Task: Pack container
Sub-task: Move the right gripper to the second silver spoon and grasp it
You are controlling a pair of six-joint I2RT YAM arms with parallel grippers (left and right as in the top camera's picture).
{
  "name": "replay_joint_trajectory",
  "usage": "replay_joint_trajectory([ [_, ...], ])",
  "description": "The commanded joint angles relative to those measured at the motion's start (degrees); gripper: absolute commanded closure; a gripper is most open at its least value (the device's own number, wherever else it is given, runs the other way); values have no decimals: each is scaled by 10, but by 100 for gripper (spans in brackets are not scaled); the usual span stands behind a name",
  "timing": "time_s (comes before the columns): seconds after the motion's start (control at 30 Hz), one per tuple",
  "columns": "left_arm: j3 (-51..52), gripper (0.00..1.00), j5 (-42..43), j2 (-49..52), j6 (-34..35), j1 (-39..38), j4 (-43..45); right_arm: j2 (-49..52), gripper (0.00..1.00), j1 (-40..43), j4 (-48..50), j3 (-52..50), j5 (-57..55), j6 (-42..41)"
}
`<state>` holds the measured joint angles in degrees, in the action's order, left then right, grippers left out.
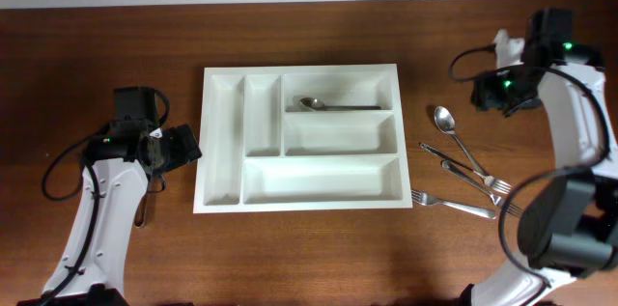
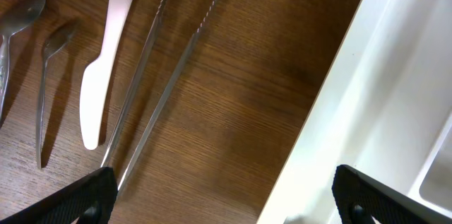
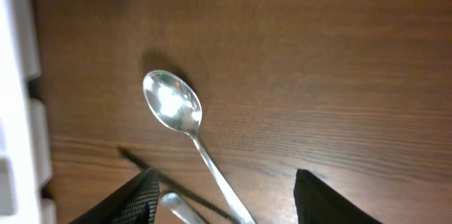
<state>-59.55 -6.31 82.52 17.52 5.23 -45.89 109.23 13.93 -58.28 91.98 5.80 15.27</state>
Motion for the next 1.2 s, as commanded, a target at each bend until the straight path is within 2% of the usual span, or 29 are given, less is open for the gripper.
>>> replay_joint_trajectory([
  [0.0, -11, 1, -6, 2, -7, 2, 0, 25, 39, -4, 0, -9, 0, 40],
  [0.27, -11, 1, -6, 2, -7, 2, 0, 65, 48, -36, -10, -40, -10, 100],
  [0.5, -11, 1, -6, 2, -7, 2, 0, 80, 49, -66, 42, -99, -75, 97],
  [0.73, -11, 1, -6, 2, -7, 2, 0, 85, 50, -54, 74, -112, -92, 50],
  [1.07, -11, 1, -6, 2, -7, 2, 0, 95, 63, -54, 89, -120, -54, 42],
  [1.17, -11, 1, -6, 2, -7, 2, 0, 108, 70, -54, 91, -121, -54, 33],
])
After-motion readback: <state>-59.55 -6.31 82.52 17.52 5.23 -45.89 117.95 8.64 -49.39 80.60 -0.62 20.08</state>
